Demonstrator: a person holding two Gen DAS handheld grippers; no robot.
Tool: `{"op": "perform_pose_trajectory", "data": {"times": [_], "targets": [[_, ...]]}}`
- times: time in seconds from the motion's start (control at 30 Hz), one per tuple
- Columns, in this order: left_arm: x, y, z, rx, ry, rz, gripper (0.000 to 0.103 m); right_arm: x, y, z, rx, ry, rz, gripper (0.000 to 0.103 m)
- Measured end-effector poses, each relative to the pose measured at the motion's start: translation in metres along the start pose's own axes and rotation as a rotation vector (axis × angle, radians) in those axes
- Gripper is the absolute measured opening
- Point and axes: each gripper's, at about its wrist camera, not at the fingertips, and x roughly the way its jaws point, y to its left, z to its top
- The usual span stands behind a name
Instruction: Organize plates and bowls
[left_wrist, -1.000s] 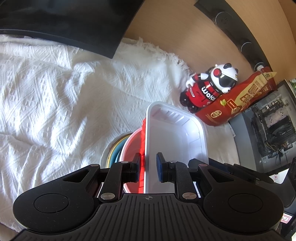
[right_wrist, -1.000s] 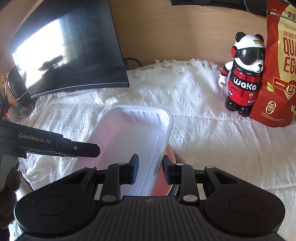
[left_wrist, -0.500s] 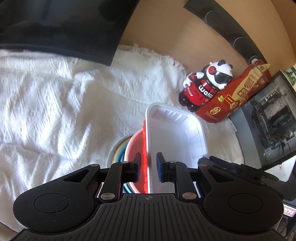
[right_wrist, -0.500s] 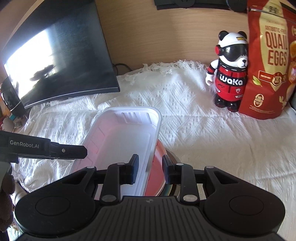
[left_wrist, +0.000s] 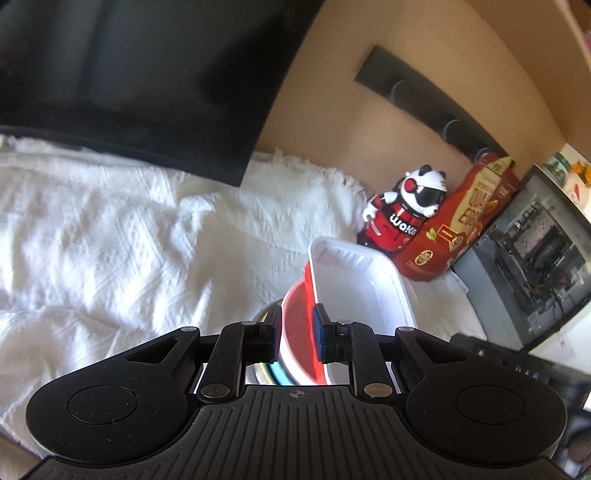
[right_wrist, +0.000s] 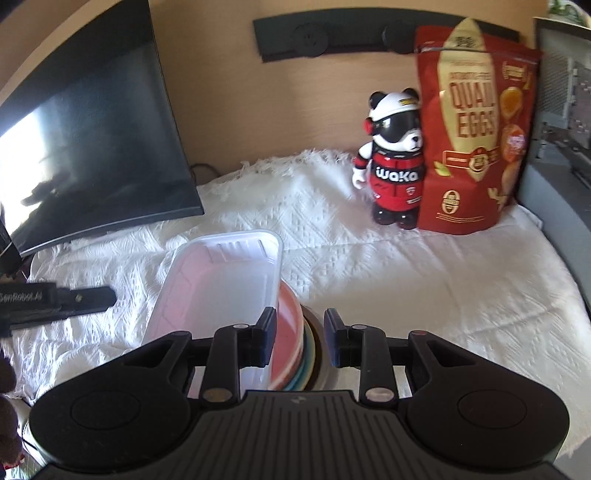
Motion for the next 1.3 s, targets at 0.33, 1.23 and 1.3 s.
{"op": "perform_pose_trajectory", "data": {"times": [0.33,1.23,1.3], "targets": [[-0.058,-0.075,-0.112,0.119,-0.094,0.018,0.015,-0.067,-0.018,-0.072,-0.060,-0.060,0.034,0.041],[-0.121,-0.166,-0.244,0.236,-0.131,0.240,0.015,-0.169,-0.044,-0.187,-0.138,-0.097,0.129,0.070],[-0.122,-0.166,-0.244,0.234,-0.132,0.241,0.015,-0.170,-0.044,-0.189,-0.140,-0.093,0.128,0.070]]}}
